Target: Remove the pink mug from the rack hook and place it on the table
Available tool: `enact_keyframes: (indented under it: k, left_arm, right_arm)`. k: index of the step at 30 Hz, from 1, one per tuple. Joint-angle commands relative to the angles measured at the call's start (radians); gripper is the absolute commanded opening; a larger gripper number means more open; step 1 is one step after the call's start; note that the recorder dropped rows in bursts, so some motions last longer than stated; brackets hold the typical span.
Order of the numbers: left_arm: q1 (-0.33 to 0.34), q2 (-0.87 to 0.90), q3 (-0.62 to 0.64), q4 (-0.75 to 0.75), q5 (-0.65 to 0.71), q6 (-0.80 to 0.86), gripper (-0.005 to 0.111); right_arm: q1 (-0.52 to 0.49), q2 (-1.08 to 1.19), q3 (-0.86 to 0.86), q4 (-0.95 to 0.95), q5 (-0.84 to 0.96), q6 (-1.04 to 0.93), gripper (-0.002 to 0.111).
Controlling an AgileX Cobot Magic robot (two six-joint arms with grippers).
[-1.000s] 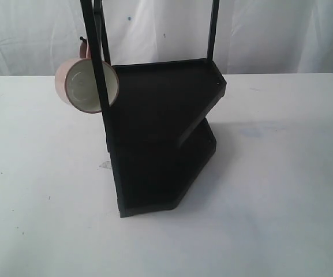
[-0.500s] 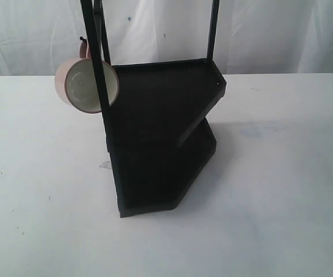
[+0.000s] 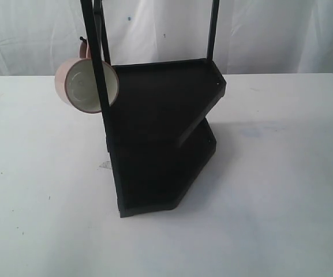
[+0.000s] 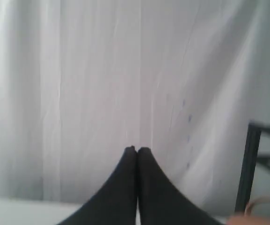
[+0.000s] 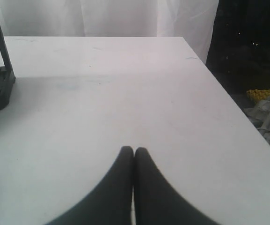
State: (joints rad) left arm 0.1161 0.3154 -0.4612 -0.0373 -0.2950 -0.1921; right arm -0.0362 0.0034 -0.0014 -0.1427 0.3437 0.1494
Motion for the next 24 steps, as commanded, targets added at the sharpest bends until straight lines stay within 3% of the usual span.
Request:
enact_keyframes:
  k: [1, 7, 10, 14, 20, 22, 24]
  left_arm:
    - [-0.002, 0.17, 0.033, -0.006, 0.151, 0.061, 0.0]
    - [-0.002, 0.292, 0.137, -0.006, -0.069, 0.058, 0.0]
    - [-0.002, 0.301, 0.139, -0.006, -0.079, -0.045, 0.0]
    - [-0.002, 0.315, 0.09, 0.001, 0.139, -0.108, 0.0]
    - [-0.005, 0.526, -0.164, -0.003, 0.607, 0.06, 0.0]
    - [-0.046, 0.596, -0.21, -0.026, 0.71, 0.117, 0.0]
    - [-0.128, 0.626, -0.23, -0.133, 0.722, 0.266, 0.0]
  right_arm:
    - [-0.004, -0.003, 0.001, -0.008, -0.008, 0.004, 0.0]
    - [-0.004, -0.003, 0.001, -0.008, -0.008, 0.004, 0.0]
    - [-0.004, -0.003, 0.001, -0.008, -0.008, 0.004, 0.0]
    - [-0.004, -0.003, 0.001, -0.008, -0.008, 0.004, 0.0]
    - [-0.004, -0.003, 0.001, -0.008, -0.008, 0.004, 0.0]
    - [-0.004, -0.003, 0.001, -0.008, -0.008, 0.004, 0.0]
    - [-0.004, -0.003, 0.001, -0.008, -0.008, 0.004, 0.0]
